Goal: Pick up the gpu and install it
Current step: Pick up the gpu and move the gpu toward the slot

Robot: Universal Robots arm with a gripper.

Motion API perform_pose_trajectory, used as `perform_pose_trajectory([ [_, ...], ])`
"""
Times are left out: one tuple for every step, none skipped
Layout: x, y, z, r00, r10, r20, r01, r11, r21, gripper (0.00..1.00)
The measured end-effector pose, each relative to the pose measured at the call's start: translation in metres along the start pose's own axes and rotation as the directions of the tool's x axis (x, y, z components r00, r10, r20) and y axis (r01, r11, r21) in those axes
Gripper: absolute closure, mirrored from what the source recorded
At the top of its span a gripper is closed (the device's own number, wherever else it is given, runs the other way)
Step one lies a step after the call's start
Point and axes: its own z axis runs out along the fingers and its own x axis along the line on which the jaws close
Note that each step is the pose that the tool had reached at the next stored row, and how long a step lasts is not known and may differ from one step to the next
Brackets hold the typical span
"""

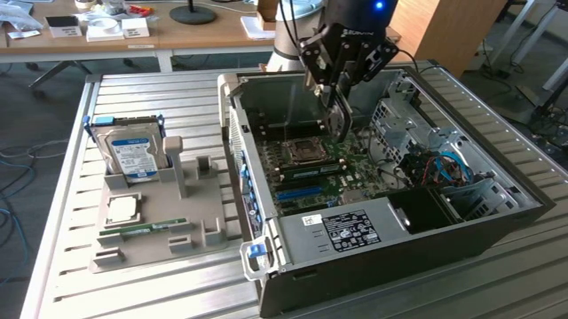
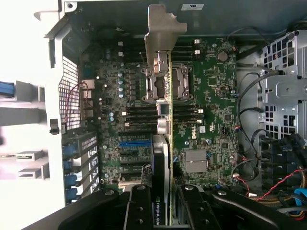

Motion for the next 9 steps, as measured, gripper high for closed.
perform_pose_trajectory([
  [-0.0005,0.0001,0.0,1.0,0.0,0.0,0.0,1.0,0.0,0.73],
  [-0.0009,0.0001,0.0,1.0,0.0,0.0,0.0,1.0,0.0,0.73],
  [-0.0014,0.0001,0.0,1.0,0.0,0.0,0.0,1.0,0.0,0.73],
  [-0.0018,0.0001,0.0001,1.0,0.0,0.0001,0.0,1.0,-0.0001,0.73],
  [-0.0023,0.0002,0.0001,1.0,0.0,0.0,0.0,1.0,0.0,0.73],
  [-0.003,0.0002,0.0001,1.0,0.0,0.0,0.0,1.0,0.0,0.73],
  [-0.0036,0.0003,0.0001,1.0,0.0,0.0,0.0,1.0,-0.0001,0.73],
  [-0.0042,0.0003,0.0001,1.0,0.0,0.0,0.0,1.0,-0.0001,0.73],
  [-0.0049,0.0004,0.0001,1.0,0.0,0.0,0.0,1.0,0.0,0.73],
])
